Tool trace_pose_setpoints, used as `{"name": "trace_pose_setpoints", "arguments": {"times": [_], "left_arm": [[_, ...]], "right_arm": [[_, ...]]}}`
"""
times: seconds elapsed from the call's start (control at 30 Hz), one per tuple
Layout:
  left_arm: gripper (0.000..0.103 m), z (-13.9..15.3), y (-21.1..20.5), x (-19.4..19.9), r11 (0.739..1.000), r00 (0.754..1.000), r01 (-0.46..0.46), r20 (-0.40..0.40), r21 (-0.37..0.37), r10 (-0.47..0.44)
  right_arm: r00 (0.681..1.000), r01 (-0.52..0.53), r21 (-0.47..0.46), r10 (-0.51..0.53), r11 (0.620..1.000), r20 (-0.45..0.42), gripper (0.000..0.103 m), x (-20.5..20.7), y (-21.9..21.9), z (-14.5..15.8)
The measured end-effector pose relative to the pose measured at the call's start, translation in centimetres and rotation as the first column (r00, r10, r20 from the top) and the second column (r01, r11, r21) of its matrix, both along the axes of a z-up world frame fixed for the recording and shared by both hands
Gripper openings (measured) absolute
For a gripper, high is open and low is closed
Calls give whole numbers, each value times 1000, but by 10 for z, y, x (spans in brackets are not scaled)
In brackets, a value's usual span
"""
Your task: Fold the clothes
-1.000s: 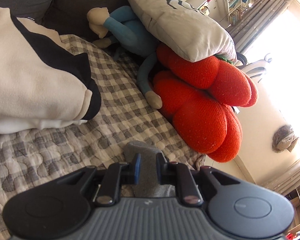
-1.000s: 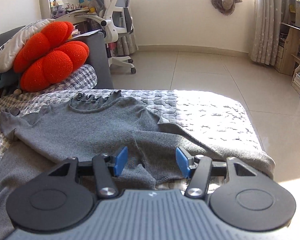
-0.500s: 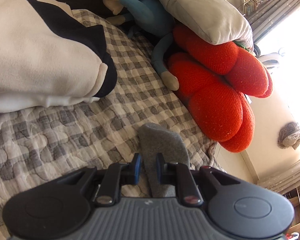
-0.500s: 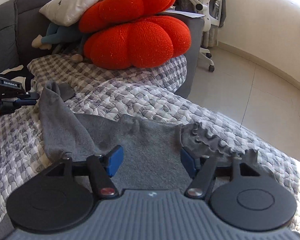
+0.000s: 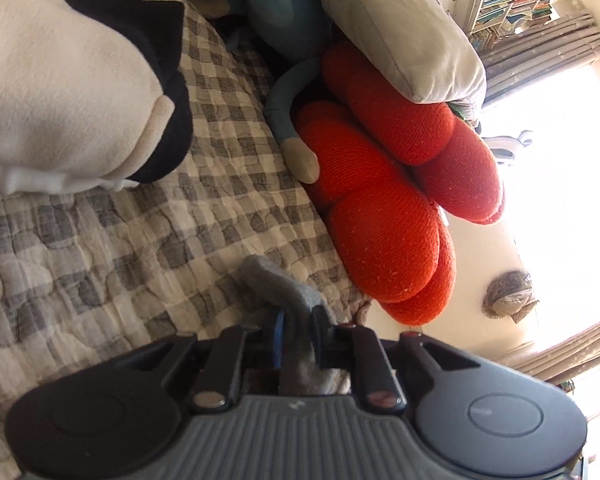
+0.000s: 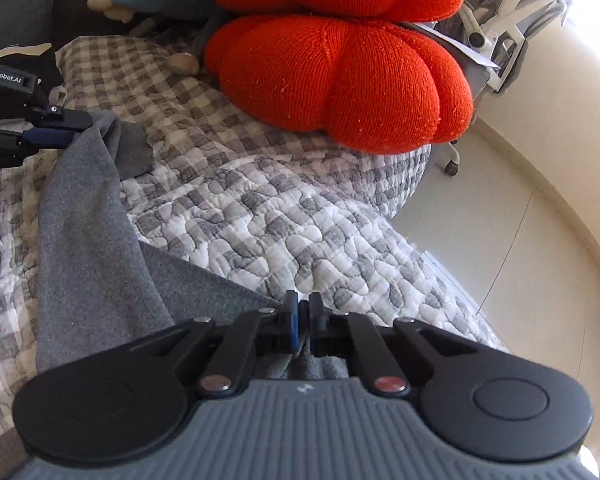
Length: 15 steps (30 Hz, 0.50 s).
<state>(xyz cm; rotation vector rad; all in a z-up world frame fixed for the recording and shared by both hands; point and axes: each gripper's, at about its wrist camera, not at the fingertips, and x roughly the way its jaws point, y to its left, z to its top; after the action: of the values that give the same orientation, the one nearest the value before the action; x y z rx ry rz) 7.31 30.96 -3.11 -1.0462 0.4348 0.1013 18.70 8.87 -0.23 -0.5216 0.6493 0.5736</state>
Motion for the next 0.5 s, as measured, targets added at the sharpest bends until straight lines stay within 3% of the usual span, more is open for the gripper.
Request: {"name": "trace_pose_setpoints", "arguments": {"times": [0.07, 0.13, 0.23, 0.37, 0.43, 0.5], "left_arm": [[7, 7, -1, -4, 1000, 997, -7, 80, -8, 8], [7, 13, 4, -14, 998, 985, -30, 167, -52, 38], [7, 18, 13, -28, 991, 967, -89, 229, -98, 109], [7, 6, 21, -26, 986, 985, -106, 121, -126, 122], [7, -4, 24, -23, 981, 990, -100, 84, -165, 115], [7, -7, 24, -23, 980, 992, -105, 54, -171, 115]], "right_arm": [[994, 56, 60, -61, 997, 94, 3, 0, -1, 19], [967, 114, 116, -137, 987, 216, 3, 0, -3, 37], [972, 156, 140, -177, 978, 155, 3, 14, -2, 29], [967, 223, -30, -218, 974, 130, 10, 24, 9, -12], [958, 256, 6, -254, 967, 135, 19, 19, 2, -13], [961, 244, 60, -249, 968, 117, 38, 8, -9, 0]]}}
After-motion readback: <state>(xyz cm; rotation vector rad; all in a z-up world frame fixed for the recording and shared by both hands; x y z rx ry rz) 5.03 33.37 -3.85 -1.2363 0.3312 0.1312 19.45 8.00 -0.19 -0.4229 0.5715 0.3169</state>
